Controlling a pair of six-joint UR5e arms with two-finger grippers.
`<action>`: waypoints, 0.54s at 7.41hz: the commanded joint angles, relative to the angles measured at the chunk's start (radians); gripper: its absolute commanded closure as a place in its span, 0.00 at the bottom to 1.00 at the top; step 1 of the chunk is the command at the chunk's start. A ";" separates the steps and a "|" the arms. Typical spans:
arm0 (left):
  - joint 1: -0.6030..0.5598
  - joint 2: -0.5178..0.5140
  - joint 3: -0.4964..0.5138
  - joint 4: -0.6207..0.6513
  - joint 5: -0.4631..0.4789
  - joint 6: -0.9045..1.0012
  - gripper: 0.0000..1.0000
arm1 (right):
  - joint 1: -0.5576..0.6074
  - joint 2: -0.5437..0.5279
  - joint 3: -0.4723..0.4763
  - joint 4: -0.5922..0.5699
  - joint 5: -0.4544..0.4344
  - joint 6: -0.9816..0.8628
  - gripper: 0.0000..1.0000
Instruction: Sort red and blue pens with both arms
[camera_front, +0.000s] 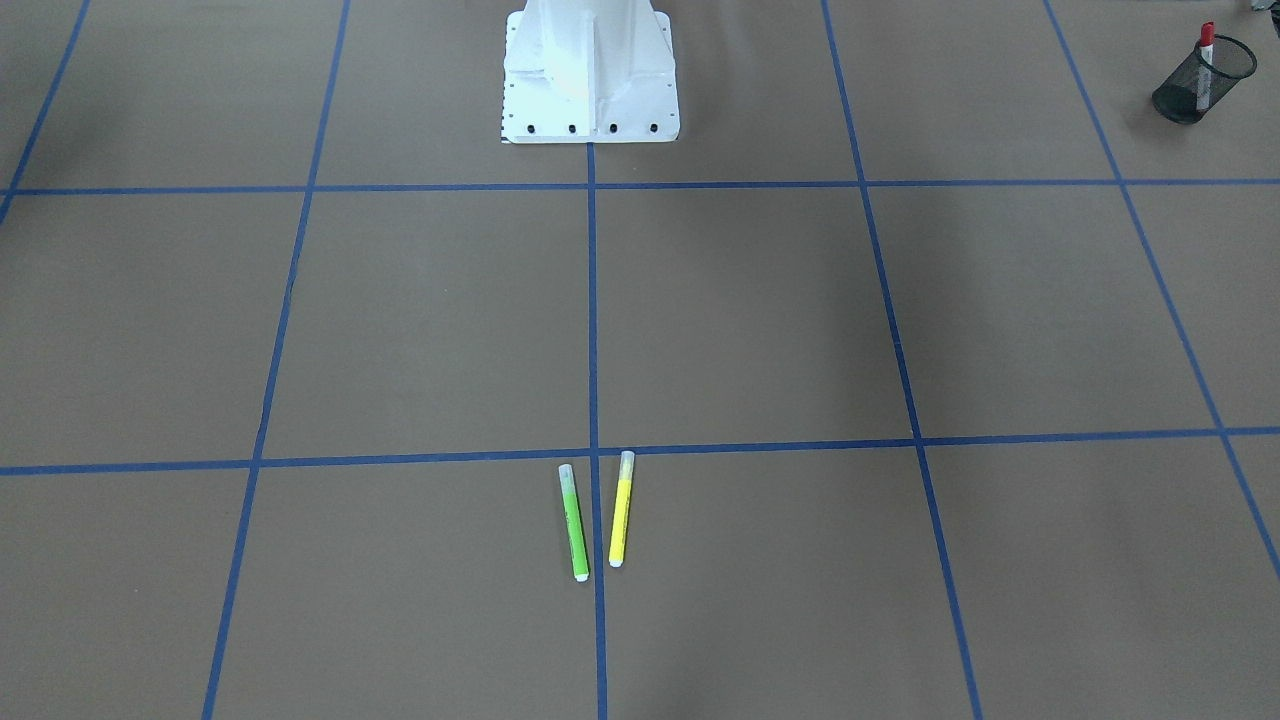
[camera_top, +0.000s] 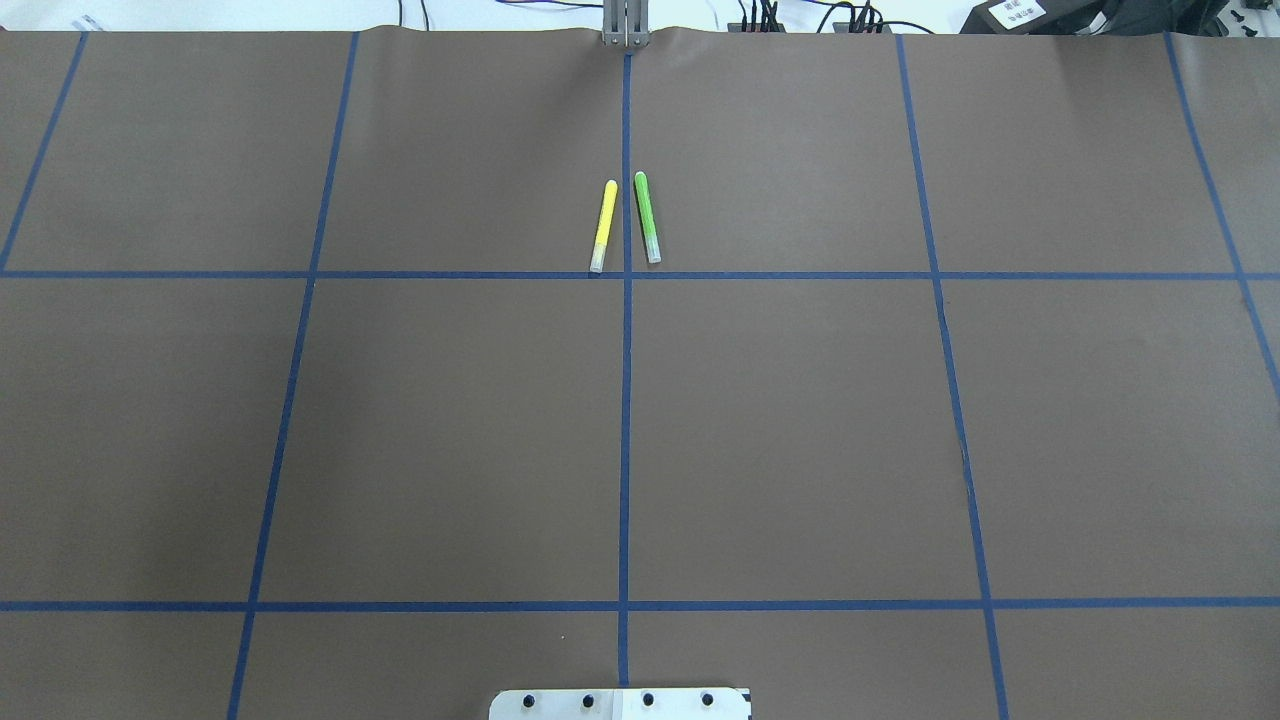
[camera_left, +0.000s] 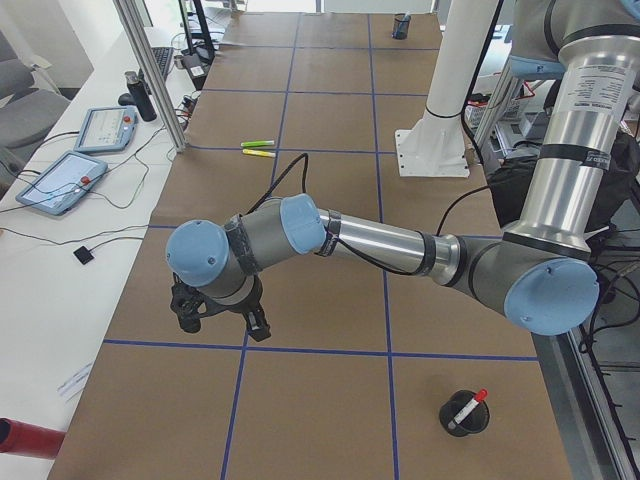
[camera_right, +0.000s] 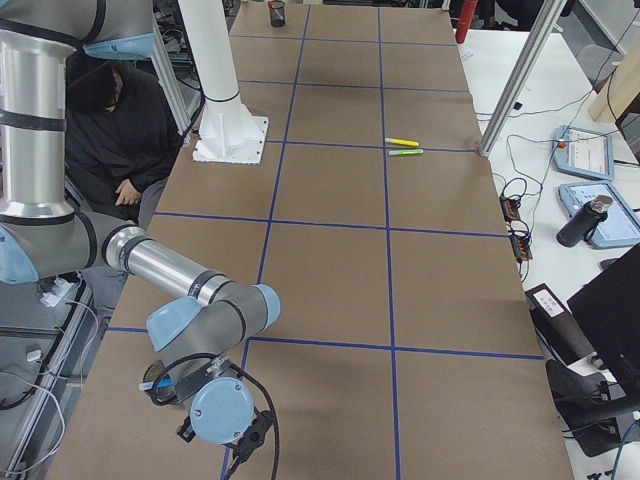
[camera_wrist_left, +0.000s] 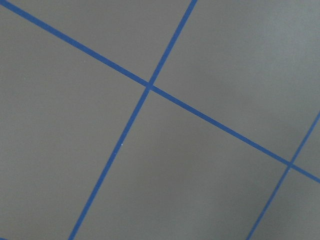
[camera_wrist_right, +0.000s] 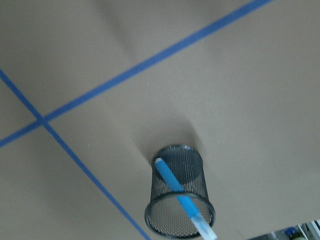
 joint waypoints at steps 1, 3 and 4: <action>0.013 0.021 0.032 -0.197 0.058 0.001 0.00 | -0.109 0.130 -0.018 0.106 0.127 0.140 0.00; 0.027 0.081 0.142 -0.568 0.059 -0.001 0.00 | -0.207 0.210 0.001 0.217 0.178 0.143 0.00; 0.032 0.099 0.213 -0.727 0.059 -0.001 0.00 | -0.262 0.212 -0.009 0.355 0.174 0.157 0.00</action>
